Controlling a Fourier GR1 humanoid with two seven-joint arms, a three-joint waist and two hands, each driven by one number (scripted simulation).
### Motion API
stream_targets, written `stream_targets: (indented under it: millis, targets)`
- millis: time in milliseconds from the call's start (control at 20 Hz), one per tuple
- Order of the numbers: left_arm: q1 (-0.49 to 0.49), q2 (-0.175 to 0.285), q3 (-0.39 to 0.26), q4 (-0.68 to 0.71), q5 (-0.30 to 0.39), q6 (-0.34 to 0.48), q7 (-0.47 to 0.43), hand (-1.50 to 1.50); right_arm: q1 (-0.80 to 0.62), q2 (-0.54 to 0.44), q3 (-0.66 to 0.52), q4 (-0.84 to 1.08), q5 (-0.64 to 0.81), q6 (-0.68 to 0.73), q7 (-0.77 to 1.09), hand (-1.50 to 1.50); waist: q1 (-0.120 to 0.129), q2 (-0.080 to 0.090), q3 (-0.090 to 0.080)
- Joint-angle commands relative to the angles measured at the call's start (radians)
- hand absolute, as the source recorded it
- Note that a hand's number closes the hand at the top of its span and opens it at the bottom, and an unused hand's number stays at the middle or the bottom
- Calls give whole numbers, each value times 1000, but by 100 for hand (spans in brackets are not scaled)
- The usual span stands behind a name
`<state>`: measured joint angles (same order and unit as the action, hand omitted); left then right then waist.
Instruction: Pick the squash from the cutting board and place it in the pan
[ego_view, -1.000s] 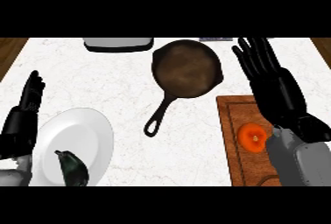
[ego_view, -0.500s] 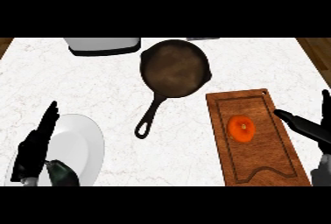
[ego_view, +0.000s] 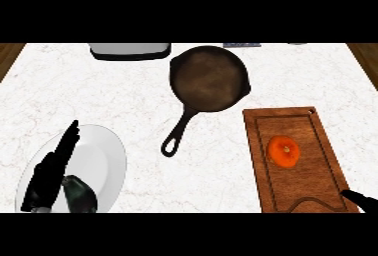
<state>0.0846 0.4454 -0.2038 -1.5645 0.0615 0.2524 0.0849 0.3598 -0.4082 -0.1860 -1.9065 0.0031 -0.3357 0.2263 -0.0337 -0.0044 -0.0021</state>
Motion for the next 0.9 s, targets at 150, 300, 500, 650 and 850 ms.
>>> stream_targets:
  millis: [150, 300, 500, 650, 850]
  targets:
    - [-59, -31, 2, 31, -8, -15, 27, 0, 23, -183, 15, -243, -4, 175, 292, -150, 28, 5, 0]
    - [-53, -13, 9, 44, -10, -54, 3, 0, -79, -190, 100, -254, 42, 189, 402, -150, 43, 8, 0]
    - [-68, -39, 2, 11, -42, -34, 72, 0, -126, -231, 105, -312, 31, 262, 575, -150, 36, 6, 1]
    - [-20, -43, 25, 16, -41, -60, 2, 0, -219, -206, 141, -300, 44, 276, 691, -150, 38, 5, 1]
    - [-9, -48, 19, -33, -56, -58, 31, 0, -408, -274, 135, -233, -56, 365, 858, -150, 50, 6, 1]
